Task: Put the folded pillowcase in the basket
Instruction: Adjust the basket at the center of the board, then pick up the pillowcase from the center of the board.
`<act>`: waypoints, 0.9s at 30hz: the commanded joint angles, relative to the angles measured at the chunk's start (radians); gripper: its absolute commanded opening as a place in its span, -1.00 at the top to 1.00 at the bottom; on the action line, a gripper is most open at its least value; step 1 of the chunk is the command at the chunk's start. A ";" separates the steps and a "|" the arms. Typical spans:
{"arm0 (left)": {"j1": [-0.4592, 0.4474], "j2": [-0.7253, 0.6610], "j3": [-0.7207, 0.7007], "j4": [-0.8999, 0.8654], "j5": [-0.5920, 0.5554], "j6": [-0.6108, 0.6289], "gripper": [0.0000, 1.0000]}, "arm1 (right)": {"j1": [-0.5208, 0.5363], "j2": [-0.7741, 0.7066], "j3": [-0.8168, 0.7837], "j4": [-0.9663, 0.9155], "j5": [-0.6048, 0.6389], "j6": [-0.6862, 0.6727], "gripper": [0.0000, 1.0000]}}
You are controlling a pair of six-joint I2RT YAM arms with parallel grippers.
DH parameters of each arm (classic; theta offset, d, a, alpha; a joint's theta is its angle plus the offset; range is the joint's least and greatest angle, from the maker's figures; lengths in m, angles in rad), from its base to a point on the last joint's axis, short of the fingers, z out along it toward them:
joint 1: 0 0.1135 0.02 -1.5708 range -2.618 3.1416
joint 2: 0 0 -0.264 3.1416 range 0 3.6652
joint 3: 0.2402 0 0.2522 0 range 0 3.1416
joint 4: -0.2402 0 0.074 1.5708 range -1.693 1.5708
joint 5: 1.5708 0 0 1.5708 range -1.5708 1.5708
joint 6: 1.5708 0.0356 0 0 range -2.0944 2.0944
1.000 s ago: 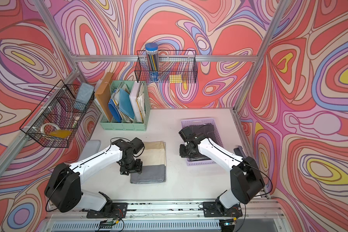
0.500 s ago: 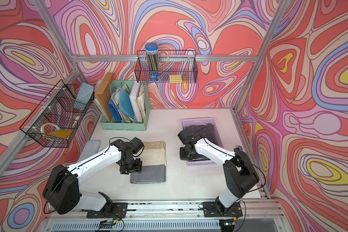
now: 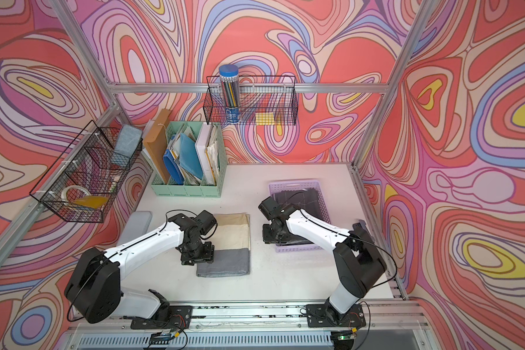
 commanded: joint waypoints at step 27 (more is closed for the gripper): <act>0.083 0.085 -0.075 0.134 0.063 -0.066 -0.51 | 0.012 0.530 0.503 0.108 -0.031 -0.208 -0.20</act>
